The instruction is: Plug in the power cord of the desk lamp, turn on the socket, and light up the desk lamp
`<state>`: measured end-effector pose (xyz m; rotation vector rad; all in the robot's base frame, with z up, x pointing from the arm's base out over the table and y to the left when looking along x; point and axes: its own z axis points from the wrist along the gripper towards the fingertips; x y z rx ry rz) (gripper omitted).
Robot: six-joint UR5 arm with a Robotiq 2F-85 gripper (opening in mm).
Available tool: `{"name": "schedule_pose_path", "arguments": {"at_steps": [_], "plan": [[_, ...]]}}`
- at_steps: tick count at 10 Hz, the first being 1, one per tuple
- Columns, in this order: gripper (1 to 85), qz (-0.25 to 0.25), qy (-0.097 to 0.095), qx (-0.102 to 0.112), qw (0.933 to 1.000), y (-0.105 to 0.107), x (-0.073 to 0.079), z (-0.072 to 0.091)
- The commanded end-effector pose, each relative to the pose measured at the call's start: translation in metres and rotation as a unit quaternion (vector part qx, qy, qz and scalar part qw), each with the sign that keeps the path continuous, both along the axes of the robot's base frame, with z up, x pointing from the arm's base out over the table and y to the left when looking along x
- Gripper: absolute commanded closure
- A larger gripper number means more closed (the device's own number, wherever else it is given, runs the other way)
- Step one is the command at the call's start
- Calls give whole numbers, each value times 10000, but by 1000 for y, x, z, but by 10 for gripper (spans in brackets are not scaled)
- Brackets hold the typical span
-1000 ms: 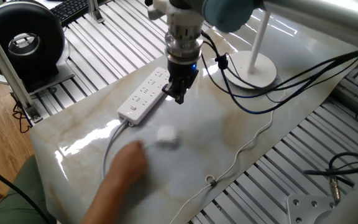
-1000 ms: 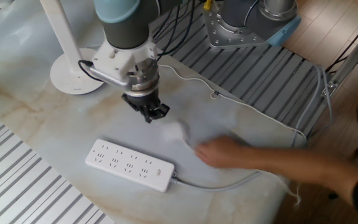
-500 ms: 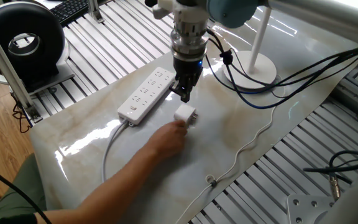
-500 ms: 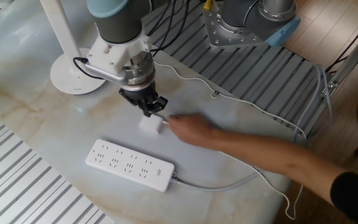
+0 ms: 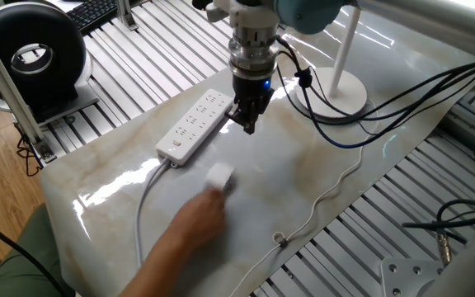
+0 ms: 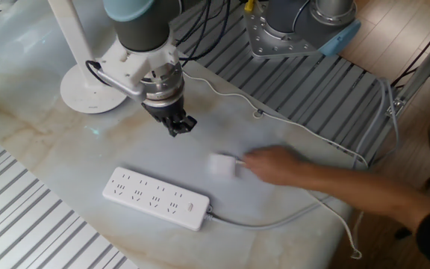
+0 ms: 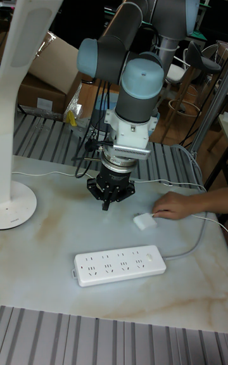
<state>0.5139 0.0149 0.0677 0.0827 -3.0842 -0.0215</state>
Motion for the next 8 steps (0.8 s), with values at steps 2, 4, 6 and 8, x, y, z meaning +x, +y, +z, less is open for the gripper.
{"name": "schedule_pose_path", "arguments": {"at_steps": [2,4,6,8], "plan": [[693,506,-223,113,9984,4,11,1],[660,882,-268,53,9957,0,14,1],[650,1035,-321,44,9941,0,16,1],[617,1022,-323,213,9940,8,16,1]]}}
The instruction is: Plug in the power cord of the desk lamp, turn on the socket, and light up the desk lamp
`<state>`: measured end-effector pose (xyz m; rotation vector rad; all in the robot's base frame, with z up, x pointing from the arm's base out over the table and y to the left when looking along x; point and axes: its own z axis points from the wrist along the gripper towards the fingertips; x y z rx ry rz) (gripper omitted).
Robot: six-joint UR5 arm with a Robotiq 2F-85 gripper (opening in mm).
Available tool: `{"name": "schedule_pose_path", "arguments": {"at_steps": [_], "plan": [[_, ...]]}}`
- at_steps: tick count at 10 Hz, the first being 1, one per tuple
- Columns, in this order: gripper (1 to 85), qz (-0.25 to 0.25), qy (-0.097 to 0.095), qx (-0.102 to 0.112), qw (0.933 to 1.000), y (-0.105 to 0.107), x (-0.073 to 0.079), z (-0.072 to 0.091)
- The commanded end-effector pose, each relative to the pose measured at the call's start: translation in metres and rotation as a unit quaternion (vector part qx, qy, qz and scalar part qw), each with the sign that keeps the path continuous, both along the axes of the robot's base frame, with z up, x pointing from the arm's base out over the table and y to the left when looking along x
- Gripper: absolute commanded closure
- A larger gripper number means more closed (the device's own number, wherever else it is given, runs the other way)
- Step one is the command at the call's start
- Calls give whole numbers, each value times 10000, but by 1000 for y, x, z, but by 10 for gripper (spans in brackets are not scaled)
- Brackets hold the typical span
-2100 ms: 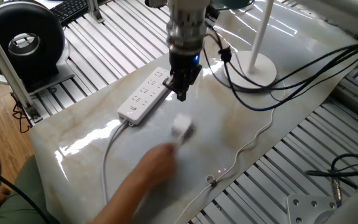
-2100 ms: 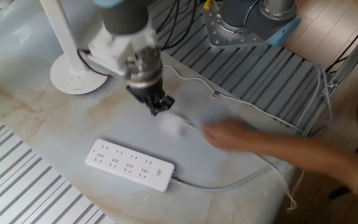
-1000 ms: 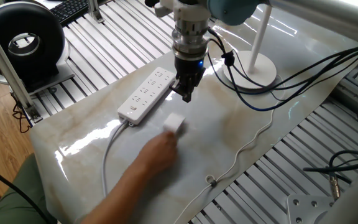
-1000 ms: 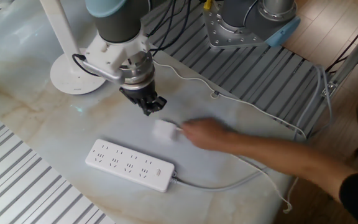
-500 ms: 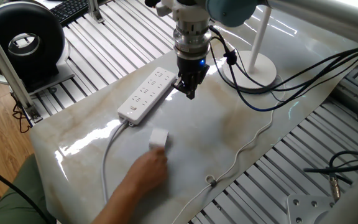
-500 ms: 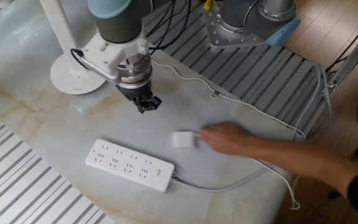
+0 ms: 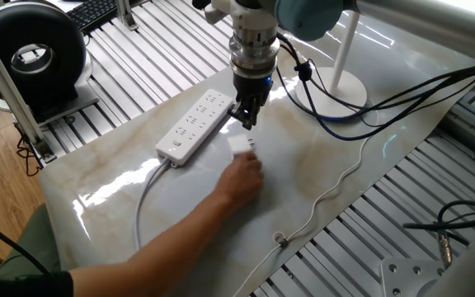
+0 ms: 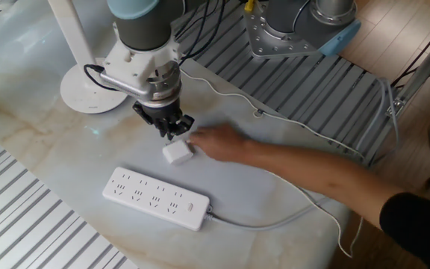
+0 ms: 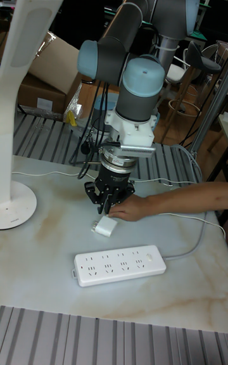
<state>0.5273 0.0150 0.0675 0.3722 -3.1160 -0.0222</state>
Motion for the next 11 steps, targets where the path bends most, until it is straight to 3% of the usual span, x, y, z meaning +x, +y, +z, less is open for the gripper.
{"name": "schedule_pose_path", "arguments": {"at_steps": [1,3,4,5,8,11], "plan": [[560,-13,-59,211,9998,10,3,2],[543,-46,-127,250,9996,12,7,2],[477,60,-116,417,9990,21,6,2],[450,0,-82,433,9990,22,5,2],[420,-156,-69,778,9968,39,5,5],[403,-338,-113,857,9957,54,3,5]]}}
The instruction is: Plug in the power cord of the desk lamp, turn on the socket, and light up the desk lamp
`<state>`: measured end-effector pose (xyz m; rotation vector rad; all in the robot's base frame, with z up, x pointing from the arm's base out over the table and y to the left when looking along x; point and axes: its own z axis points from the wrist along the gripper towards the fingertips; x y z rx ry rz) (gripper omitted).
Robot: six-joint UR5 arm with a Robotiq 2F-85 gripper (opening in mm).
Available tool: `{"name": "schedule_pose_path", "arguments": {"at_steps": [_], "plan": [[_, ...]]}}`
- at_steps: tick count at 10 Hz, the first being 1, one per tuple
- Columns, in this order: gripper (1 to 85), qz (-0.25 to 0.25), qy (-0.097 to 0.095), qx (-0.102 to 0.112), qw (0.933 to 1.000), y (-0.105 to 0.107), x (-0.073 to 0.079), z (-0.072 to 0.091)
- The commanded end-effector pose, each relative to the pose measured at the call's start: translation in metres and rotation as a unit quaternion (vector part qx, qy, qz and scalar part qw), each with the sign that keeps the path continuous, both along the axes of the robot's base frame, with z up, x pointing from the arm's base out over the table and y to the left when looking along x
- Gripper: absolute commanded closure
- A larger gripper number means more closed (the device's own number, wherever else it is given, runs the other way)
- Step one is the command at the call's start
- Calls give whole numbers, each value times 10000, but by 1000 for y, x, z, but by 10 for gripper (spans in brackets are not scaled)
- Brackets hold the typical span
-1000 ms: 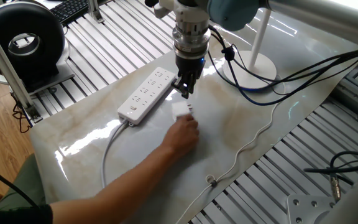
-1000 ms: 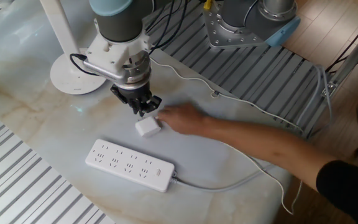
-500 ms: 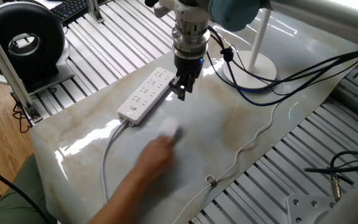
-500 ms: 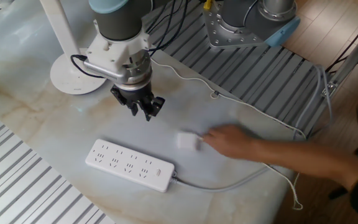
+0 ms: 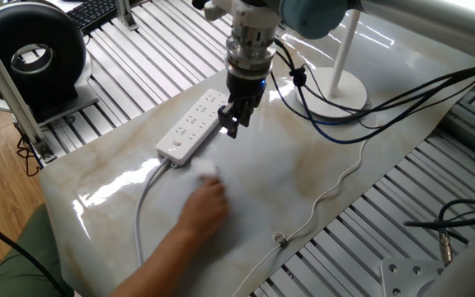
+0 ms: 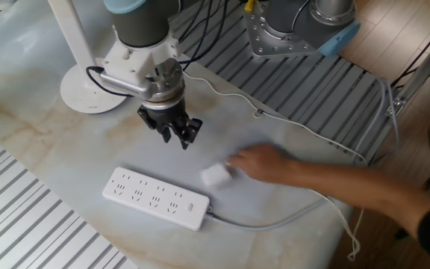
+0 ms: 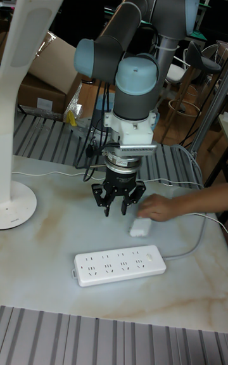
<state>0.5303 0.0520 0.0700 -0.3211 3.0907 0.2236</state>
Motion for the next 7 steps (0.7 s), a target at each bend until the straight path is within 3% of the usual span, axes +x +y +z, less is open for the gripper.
{"name": "schedule_pose_path", "arguments": {"at_steps": [1,4,7], "plan": [[403,-279,-52,148,9995,24,0,0],[403,-340,-54,65,9994,34,2,2],[430,-442,-78,-115,9989,24,6,-5]]}}
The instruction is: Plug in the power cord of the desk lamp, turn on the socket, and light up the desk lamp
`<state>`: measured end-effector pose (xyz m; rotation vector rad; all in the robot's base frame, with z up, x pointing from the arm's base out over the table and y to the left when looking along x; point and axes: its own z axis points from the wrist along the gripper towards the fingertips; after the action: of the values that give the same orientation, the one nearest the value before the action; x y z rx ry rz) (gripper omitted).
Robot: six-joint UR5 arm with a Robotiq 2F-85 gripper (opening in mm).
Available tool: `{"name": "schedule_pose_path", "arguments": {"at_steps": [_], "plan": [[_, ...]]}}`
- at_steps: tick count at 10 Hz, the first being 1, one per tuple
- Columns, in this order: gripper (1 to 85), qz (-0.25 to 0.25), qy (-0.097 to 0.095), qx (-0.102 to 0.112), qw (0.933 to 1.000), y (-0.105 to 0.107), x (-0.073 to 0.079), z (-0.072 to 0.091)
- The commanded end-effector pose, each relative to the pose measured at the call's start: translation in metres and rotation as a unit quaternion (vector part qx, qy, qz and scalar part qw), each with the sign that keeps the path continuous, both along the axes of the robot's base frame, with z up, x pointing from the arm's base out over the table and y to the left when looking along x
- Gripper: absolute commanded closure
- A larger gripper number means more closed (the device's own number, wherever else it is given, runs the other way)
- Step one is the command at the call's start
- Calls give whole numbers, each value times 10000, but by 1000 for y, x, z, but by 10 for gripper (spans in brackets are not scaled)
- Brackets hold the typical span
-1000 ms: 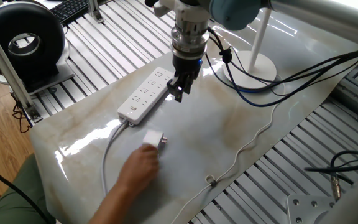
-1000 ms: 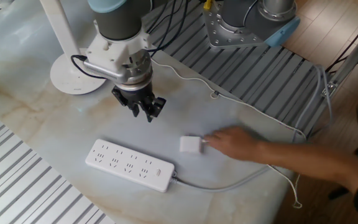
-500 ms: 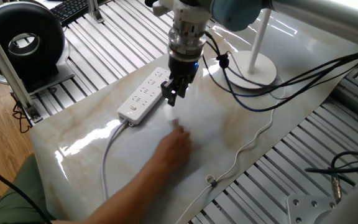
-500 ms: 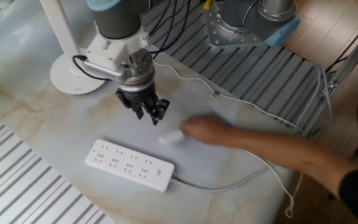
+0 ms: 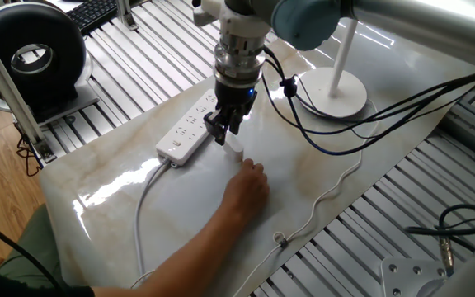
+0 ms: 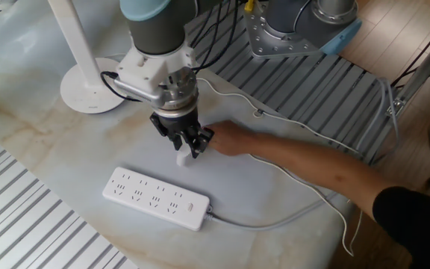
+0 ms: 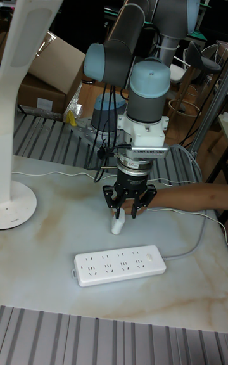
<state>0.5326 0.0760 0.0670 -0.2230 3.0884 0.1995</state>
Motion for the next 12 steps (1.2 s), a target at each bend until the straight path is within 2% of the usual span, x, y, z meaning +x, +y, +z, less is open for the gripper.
{"name": "schedule_pose_path", "arguments": {"at_steps": [1,3,6,8,11,12], "plan": [[433,-132,-38,-95,9999,-3,5,-3],[440,-140,-46,-194,9997,-10,5,-4],[437,-285,-31,-173,9994,-11,4,-5],[437,-672,29,-98,9977,-8,3,-6],[453,-1134,83,-197,9933,-15,1,-7],[460,-1142,77,-258,9931,-20,0,-10]]}}
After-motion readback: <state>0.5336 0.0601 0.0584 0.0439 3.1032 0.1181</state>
